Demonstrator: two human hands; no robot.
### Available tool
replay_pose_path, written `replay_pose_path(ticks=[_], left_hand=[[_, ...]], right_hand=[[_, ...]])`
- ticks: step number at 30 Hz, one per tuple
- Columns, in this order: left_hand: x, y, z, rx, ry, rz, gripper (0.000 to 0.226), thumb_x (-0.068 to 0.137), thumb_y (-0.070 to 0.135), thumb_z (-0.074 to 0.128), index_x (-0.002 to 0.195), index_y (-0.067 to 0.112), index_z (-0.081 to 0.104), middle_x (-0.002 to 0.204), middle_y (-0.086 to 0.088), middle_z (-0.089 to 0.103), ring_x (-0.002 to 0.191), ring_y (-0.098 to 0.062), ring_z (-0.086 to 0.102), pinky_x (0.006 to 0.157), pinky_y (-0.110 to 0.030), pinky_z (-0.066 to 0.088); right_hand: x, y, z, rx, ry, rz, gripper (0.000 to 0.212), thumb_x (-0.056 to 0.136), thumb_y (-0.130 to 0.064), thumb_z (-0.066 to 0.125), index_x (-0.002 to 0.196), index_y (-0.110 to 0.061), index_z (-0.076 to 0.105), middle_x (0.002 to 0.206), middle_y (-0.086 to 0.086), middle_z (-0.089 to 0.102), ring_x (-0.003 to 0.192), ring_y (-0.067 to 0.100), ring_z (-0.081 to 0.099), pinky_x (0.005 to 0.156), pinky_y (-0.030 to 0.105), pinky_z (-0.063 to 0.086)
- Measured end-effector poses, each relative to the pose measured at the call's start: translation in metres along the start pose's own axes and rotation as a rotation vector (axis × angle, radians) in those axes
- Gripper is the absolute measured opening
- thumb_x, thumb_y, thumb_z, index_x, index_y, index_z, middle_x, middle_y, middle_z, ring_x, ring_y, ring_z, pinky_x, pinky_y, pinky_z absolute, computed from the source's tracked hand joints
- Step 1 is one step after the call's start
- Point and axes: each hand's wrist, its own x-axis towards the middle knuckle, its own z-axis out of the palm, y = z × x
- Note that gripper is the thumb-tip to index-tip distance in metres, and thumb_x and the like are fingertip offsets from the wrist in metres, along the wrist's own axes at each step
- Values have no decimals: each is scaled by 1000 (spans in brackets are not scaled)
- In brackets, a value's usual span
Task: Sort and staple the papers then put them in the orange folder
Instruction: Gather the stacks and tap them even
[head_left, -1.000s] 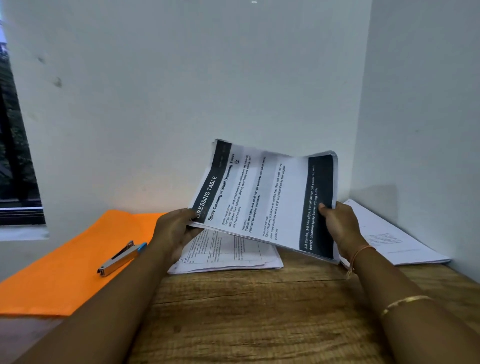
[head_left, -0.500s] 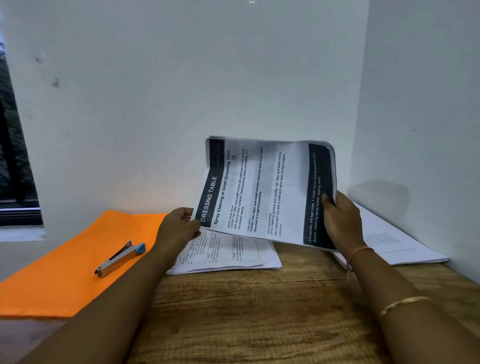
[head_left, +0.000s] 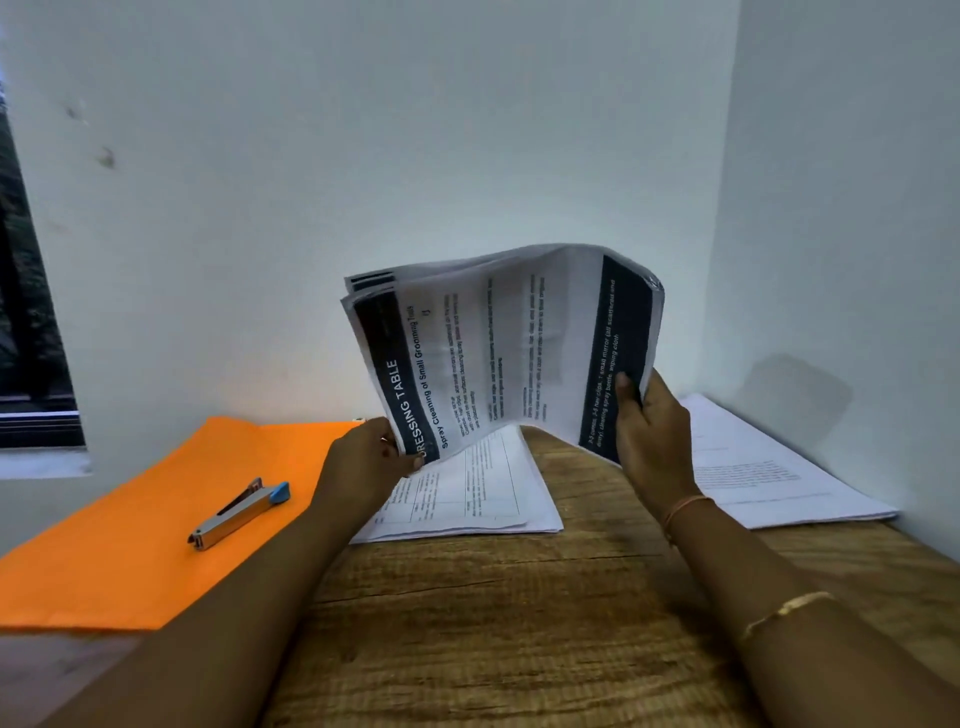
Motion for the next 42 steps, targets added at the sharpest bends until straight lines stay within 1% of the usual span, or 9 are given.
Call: replay_pose_path(ticks=[3, 7, 15, 24, 29, 32, 37, 39, 42], left_hand=[[-1, -3, 1, 90, -35, -6, 23, 80, 15, 73, 99, 15, 61, 92, -2, 62, 85, -20, 55, 57, -21, 34], [-3, -11, 7, 283, -159, -60, 32, 80, 22, 72, 109, 12, 59, 115, -7, 63, 104, -25, 56, 69, -26, 34], [-4, -9, 11, 293, -164, -81, 32, 85, 20, 67, 113, 11, 54, 119, -8, 60, 108, -25, 54, 72, -25, 36], [-6, -3, 9, 201, -44, -28, 15, 91, 14, 58, 105, 9, 58, 112, -10, 63, 90, -20, 52, 69, -26, 34], [-5, -10, 11, 300, -121, -86, 23, 89, 17, 60, 111, 12, 56, 119, -9, 61, 108, -25, 55, 81, -29, 42], [-4, -12, 13, 308, -127, -76, 20, 90, 17, 58, 110, 13, 57, 117, -8, 62, 106, -24, 55, 80, -29, 41], [4, -6, 4, -120, 97, -127, 13, 98, 15, 46, 91, 11, 57, 91, -10, 60, 83, -24, 51, 68, -32, 43], [6, -2, -2, -492, 127, -254, 14, 99, 10, 43, 96, 7, 56, 92, -9, 58, 82, -21, 54, 78, -35, 49], [5, 3, -5, -820, 90, -425, 15, 98, 3, 42, 104, 1, 56, 86, -7, 57, 76, -14, 54, 68, -24, 49]], right_hand=[[-2, 5, 2, -21, -69, 72, 21, 101, -21, 41, 113, -11, 55, 91, 1, 60, 77, 14, 58, 75, 32, 50], [0, 29, -2, -166, -272, 322, 27, 100, -21, 44, 121, -10, 56, 118, 9, 63, 108, 28, 58, 93, 36, 45], [3, 32, -5, -177, -364, 433, 31, 99, -18, 45, 128, -9, 53, 127, 11, 59, 114, 30, 55, 96, 36, 42], [1, 20, -6, -238, -364, 231, 22, 101, -16, 41, 111, -8, 58, 101, 7, 62, 95, 26, 59, 90, 39, 47], [0, 25, -5, -309, -469, 331, 28, 102, -17, 38, 124, -9, 53, 124, 12, 59, 114, 31, 55, 95, 36, 42], [0, 28, -6, -313, -470, 334, 26, 101, -16, 39, 121, -9, 55, 123, 13, 60, 110, 30, 56, 96, 37, 43], [10, 24, -15, 23, -292, 411, 15, 100, -15, 44, 104, -14, 59, 105, 6, 66, 88, 19, 61, 79, 31, 48], [15, 24, -19, 182, -267, 492, 16, 98, -12, 49, 108, -10, 60, 100, 8, 69, 84, 21, 64, 80, 34, 52], [17, 20, -25, 436, -283, 626, 17, 95, -8, 52, 109, -4, 60, 88, 8, 69, 72, 20, 66, 58, 27, 56]])
